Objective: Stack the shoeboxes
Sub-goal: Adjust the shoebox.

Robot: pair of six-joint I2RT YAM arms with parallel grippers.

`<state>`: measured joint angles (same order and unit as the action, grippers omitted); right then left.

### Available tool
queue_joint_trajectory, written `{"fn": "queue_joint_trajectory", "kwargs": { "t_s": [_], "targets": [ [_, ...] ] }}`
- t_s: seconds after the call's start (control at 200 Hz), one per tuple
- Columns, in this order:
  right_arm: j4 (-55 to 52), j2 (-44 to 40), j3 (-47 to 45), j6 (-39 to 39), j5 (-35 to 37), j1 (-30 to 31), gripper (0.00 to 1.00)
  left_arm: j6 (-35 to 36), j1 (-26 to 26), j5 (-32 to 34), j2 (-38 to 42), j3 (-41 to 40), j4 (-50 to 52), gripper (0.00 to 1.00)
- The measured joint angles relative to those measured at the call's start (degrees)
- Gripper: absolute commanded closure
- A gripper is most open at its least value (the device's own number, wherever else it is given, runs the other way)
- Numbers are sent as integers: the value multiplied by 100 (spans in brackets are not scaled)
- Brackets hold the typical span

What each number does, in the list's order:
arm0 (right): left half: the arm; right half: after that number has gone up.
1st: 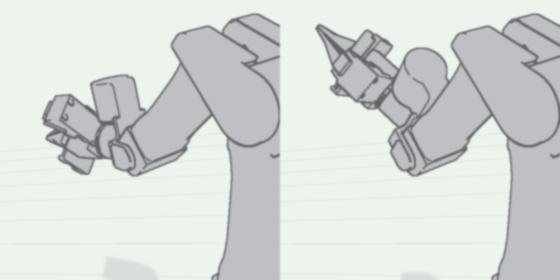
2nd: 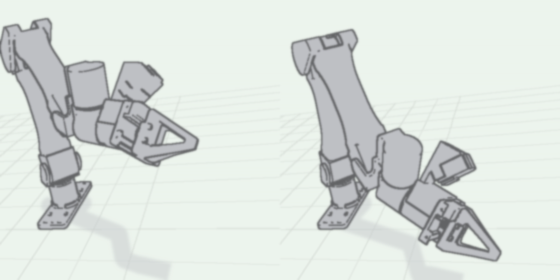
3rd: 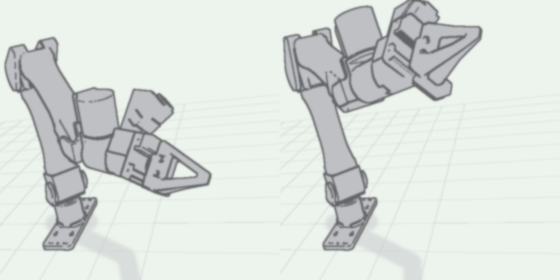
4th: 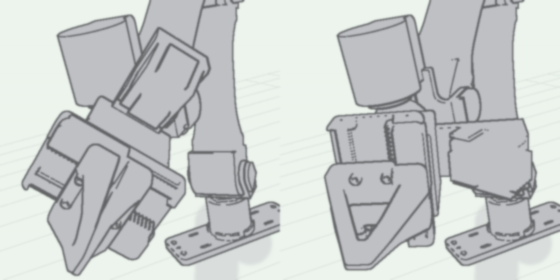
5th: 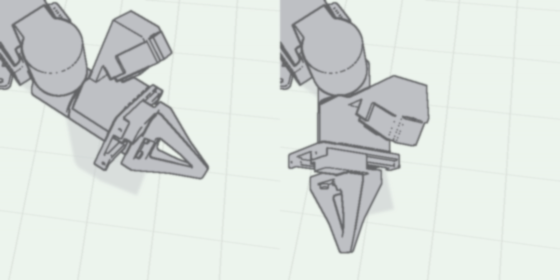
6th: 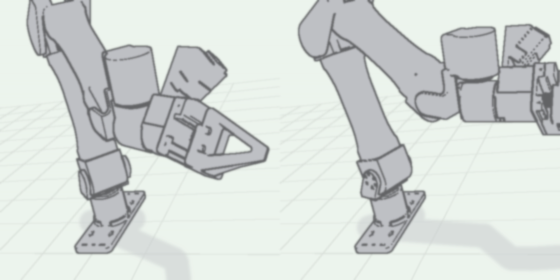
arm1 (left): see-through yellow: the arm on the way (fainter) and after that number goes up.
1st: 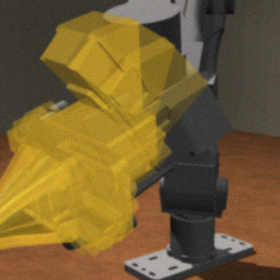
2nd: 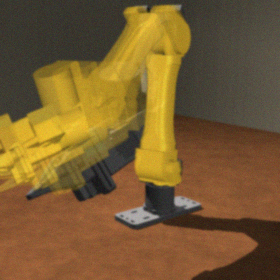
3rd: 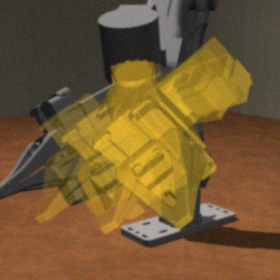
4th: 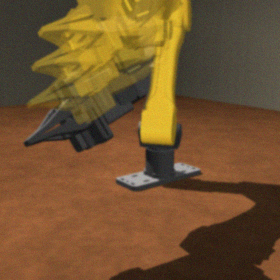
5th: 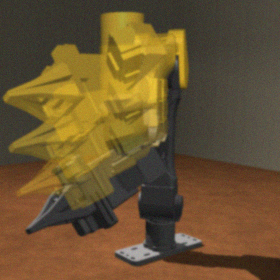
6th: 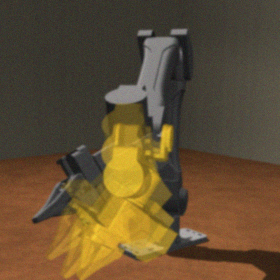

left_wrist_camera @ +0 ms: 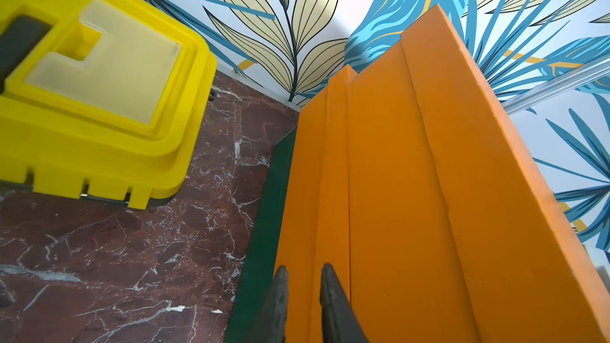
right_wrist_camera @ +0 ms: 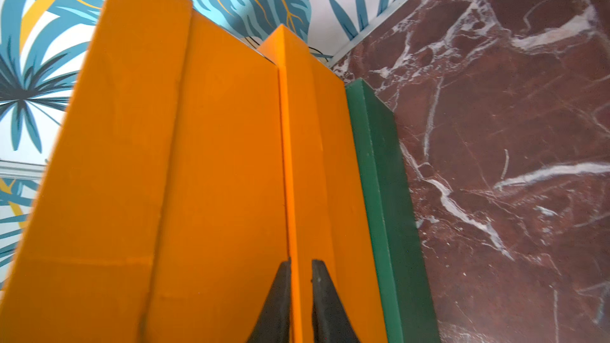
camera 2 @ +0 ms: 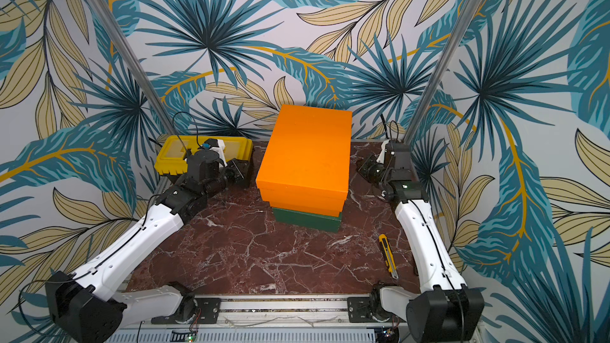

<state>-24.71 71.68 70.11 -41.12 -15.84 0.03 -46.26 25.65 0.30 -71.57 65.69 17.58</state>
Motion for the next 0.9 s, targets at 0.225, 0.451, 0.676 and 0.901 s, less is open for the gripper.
{"fn": "queue_joint_trajectory", "kwargs": {
  "t_s": [0.225,0.451,0.676,0.901],
  "targets": [
    [219,527,350,-83,-295,35,84,-63,7,-382,-660,420,20,80],
    [317,640,420,-131,-402,39,84,-70,168,-531,-1182,848,76,80],
    [455,695,566,-175,-463,39,84,-72,247,-564,-1506,1259,72,80],
    [544,944,820,-192,-472,31,84,-85,243,-566,-1849,1593,120,80]
  ]
}}
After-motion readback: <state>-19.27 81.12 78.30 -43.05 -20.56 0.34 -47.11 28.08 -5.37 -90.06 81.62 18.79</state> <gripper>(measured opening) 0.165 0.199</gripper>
